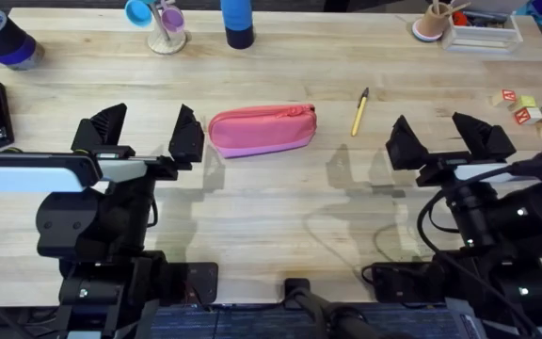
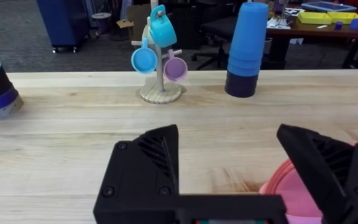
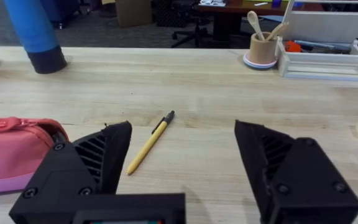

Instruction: Unzip the bag, pick up the pens from the table one at a time and place them inside, then zip the bag closed.

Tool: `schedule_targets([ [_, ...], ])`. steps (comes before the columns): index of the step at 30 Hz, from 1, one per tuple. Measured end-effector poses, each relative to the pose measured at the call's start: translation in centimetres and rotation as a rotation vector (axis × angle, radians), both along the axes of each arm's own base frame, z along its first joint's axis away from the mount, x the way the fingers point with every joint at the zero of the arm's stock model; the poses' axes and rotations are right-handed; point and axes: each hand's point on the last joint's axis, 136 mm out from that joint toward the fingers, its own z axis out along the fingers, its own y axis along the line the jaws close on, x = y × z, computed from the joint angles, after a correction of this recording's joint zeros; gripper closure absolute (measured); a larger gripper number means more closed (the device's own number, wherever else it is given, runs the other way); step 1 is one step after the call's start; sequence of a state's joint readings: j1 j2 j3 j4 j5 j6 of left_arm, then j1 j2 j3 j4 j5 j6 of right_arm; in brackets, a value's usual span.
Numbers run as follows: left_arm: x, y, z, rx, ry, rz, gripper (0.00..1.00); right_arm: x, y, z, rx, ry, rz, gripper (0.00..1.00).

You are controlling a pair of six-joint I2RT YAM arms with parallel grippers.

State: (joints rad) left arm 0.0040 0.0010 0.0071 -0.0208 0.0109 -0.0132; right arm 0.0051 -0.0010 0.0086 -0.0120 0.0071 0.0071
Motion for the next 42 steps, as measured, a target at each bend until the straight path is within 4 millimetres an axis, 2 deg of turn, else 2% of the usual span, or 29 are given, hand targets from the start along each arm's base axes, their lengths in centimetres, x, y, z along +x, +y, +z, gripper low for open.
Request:
schedule_targets([
  [11,0.0,0.0,0.0,0.000,0.000,0.000,0.008,0.0,-0.1,-0.2,0.000,0.008,-0.004,0.004],
  [16,0.0,0.0,0.7,-0.037,-0.028,0.001,0.007,0.0,-0.3,-0.1,-0.003,0.006,-0.019,0.005],
  [21,0.0,0.3,-0.1,-0.099,0.006,0.020,0.008,-0.1,-0.4,-0.4,-0.007,0.025,-0.025,0.005],
  [24,-0.2,0.7,-0.5,-0.110,0.047,0.048,0.007,-0.4,-0.5,-1.1,-0.010,0.094,-0.029,0.005],
  [27,-0.6,1.1,0.8,-0.100,0.050,0.066,0.007,-1.0,-0.8,-2.2,-0.020,0.211,-0.045,0.005],
  [29,-0.8,1.2,2.2,-0.088,0.041,0.072,0.007,-1.1,-0.9,-2.1,-0.032,0.259,-0.049,0.005],
  [36,0.4,1.4,4.8,-0.066,0.125,0.085,0.007,-0.2,-1.0,1.6,-0.080,0.421,-0.039,0.006],
  [42,2.5,1.4,6.6,-0.058,0.263,0.090,0.007,0.3,-1.0,2.8,-0.092,0.667,-0.027,0.006],
])
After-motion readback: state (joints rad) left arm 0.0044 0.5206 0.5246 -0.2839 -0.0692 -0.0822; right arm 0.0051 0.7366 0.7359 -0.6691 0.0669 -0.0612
